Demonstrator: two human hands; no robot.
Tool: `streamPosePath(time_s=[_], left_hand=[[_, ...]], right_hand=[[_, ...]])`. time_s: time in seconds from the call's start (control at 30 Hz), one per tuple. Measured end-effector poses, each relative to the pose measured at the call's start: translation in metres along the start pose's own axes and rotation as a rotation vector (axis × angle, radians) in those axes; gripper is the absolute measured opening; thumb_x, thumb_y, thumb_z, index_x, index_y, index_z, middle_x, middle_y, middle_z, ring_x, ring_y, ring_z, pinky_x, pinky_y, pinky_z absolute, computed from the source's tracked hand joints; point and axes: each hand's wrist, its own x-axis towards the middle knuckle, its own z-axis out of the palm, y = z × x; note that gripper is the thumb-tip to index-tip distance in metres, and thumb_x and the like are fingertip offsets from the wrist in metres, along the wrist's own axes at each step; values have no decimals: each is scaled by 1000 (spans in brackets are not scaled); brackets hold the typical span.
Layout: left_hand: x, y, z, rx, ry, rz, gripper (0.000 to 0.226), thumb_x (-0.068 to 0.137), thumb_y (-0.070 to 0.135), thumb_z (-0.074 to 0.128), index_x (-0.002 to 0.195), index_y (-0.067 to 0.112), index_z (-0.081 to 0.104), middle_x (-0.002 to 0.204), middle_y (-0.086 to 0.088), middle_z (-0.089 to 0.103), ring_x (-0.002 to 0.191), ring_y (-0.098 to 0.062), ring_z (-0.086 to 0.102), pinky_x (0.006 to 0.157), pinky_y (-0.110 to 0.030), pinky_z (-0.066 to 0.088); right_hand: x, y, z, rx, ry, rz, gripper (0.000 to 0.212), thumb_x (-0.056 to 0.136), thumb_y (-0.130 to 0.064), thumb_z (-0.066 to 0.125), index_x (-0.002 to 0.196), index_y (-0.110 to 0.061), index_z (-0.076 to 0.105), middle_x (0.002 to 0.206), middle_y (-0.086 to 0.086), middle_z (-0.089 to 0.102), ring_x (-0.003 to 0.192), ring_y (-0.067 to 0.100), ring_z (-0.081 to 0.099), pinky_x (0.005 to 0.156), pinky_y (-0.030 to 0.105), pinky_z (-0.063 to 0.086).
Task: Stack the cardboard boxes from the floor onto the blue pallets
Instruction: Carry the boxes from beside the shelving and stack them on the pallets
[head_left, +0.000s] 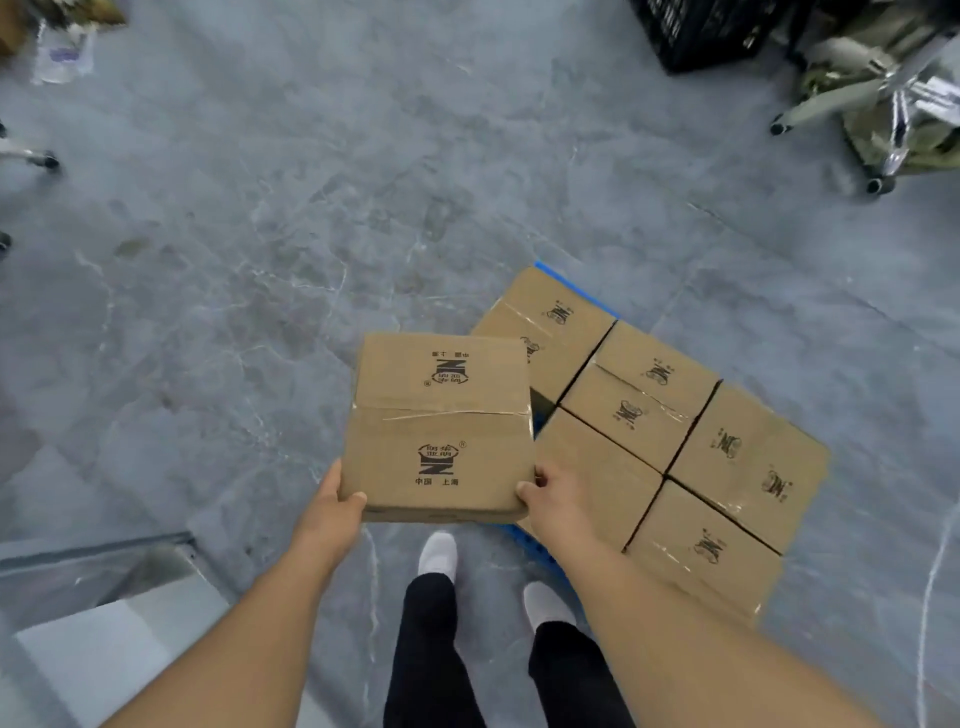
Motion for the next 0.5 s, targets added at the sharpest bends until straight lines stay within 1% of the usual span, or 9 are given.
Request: streamPosePath(time_s=[0.07,0.1,0.2,0.27,0.33,0.37,0.43,0.5], left_hand=[[33,-2,0,31,-53,-3,55,96,6,38,145,28,28,142,-2,43,125,-22,40,99,-32,31],[49,-5,1,47,-80,-5,56,96,6,38,146,29,27,143,-2,42,127,-22,40,102,-34,31],[98,-14,6,117,-126,-18,57,96,7,40,146,31,26,145,-2,40,130,-23,39,104,-35,31],[130,-21,12,146,-152,-18,58,95,6,42,145,31,28,145,-3,41,129,-23,40,101,-32,31],[159,-31,20,159,-185,-23,57,95,6,42,144,31,30,144,-1,42,128,-21,41,98,-29,31],[173,-37,24,164,-204,-26,57,95,6,42,144,32,30,145,1,41,129,-21,40,101,-30,30],[199,-48,35,171,-236,-28,57,95,7,42,143,35,31,144,3,41,130,-20,40,104,-32,30],[225,-58,46,177,-261,-26,57,95,7,43,142,36,33,143,5,43,129,-20,41,103,-32,31]], right_hand=[[17,5,15,19,41,46,13,88,-7,50,95,-6,61,89,10,61,81,22,55,74,33,45],[26,8,23,24,63,66,11,88,-8,51,92,-7,61,87,8,61,81,22,55,73,32,45],[51,20,47,19,112,149,10,88,-12,51,87,-5,59,83,8,60,79,24,56,70,33,44],[69,31,62,14,133,211,11,89,-14,50,85,-5,57,80,7,57,76,22,52,67,32,42],[89,42,78,24,153,249,12,88,-13,51,77,-9,51,75,6,53,74,21,49,68,32,40],[99,47,84,29,164,264,13,88,-13,51,75,-10,49,75,6,52,74,22,49,69,33,40],[118,57,96,31,183,290,12,88,-13,52,76,-8,51,76,8,53,75,24,49,72,35,43],[137,68,105,37,199,303,12,87,-12,53,77,-8,51,76,9,53,74,24,48,72,36,43]])
